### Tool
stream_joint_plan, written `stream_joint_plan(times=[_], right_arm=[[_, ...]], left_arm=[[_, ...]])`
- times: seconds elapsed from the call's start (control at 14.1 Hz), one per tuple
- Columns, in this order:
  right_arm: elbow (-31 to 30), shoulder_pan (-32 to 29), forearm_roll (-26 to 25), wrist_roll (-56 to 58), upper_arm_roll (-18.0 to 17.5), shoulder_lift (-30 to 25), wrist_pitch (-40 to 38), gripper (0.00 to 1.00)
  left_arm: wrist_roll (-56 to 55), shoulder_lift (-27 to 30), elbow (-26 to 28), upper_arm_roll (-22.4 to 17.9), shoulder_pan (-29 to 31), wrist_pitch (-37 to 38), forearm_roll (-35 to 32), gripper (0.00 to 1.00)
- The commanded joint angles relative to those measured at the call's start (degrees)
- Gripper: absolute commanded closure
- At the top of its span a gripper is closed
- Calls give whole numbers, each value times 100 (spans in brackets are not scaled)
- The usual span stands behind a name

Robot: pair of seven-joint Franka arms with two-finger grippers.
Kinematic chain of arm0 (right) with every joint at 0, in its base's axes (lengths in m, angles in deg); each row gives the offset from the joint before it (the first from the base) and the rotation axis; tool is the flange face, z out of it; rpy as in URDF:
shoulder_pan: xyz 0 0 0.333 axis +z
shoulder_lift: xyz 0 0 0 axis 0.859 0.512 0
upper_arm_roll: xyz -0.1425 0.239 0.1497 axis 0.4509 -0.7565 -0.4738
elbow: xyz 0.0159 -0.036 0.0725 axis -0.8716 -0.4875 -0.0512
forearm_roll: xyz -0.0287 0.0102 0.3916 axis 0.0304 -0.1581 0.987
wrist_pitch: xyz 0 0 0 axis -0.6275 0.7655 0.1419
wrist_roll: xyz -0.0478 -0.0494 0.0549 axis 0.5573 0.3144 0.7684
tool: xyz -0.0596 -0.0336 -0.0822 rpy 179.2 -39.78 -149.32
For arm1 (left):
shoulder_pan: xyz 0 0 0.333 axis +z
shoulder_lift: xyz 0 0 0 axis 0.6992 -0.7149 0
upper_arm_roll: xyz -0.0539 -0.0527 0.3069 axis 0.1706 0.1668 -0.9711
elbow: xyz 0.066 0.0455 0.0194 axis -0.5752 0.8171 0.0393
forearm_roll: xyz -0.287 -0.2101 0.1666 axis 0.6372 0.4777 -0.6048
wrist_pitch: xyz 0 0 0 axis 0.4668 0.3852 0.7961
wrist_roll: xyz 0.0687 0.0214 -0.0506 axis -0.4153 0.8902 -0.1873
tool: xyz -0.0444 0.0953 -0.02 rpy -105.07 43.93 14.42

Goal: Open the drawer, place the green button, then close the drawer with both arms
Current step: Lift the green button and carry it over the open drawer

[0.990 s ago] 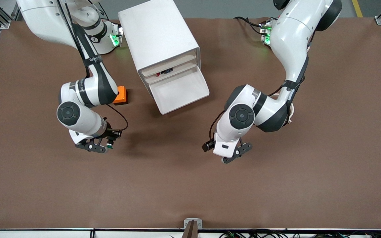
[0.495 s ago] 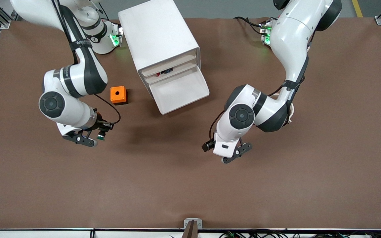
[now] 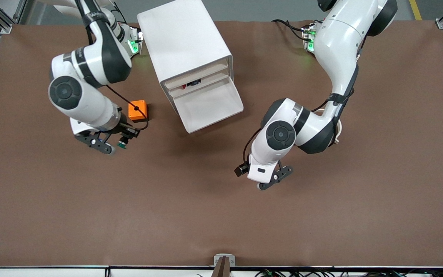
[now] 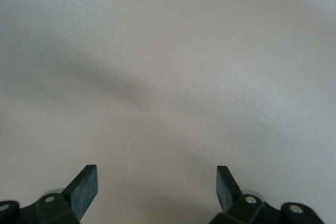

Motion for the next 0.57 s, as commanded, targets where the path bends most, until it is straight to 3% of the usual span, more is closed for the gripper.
stream_joint_plan(times=[0.0,0.49], right_arm=[[-141,467,47,-957,26,-226,-57,100],[-352,1443,47,-3199,26,-156,310,100]], left_arm=[[23,158,152,24,-1,-11,-163,1],[32,158,152,24,-9,-11,-163,1]])
